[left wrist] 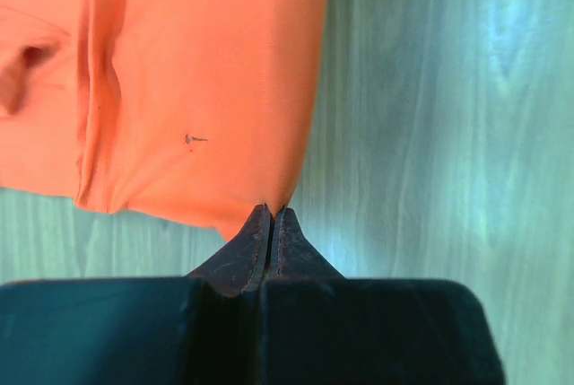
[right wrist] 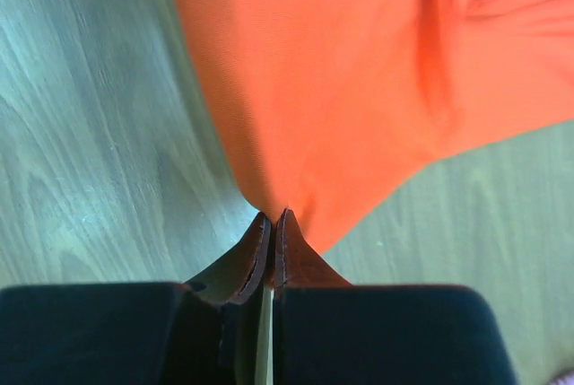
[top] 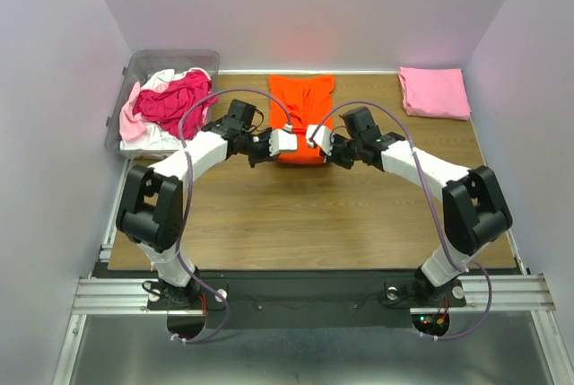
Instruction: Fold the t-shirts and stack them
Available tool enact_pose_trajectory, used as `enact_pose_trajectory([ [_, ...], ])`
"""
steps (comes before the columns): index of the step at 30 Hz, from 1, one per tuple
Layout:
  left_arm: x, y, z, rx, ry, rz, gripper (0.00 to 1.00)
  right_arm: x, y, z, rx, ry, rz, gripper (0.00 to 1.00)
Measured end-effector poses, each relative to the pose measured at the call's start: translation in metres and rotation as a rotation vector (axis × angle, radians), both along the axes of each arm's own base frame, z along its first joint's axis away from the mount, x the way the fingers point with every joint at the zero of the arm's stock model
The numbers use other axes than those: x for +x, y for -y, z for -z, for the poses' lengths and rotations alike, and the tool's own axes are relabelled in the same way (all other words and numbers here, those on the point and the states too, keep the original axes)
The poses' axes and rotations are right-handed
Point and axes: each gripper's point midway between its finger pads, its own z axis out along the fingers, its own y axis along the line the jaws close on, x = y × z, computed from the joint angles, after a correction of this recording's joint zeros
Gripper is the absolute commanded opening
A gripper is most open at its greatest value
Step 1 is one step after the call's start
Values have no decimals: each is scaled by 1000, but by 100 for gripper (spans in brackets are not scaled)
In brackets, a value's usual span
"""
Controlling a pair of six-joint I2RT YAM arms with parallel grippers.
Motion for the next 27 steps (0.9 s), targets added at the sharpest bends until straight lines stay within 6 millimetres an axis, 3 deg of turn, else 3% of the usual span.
enact_pose_trajectory([
  [5,-18,-1,-27,-20,25,33,0,-13,3,-32,32,15,-4,1],
  [8,-47,2,-37,-23,31,82,0,-29,4,-47,44,13,-25,1],
  [11,-91,2,-40,-17,-4,152,0,-64,7,-59,48,-11,-70,1],
  [16,-147,-4,-52,-25,-60,250,0,-141,1,-75,51,-78,-204,1],
  [19,-171,-9,-64,-42,-79,287,0,-172,-1,-87,72,-106,-262,1],
  [23,-198,-14,-80,-63,-141,330,0,-185,2,-93,80,-151,-257,1],
  [27,-193,-10,-93,-54,-190,335,0,-180,1,-88,53,-174,-249,1],
])
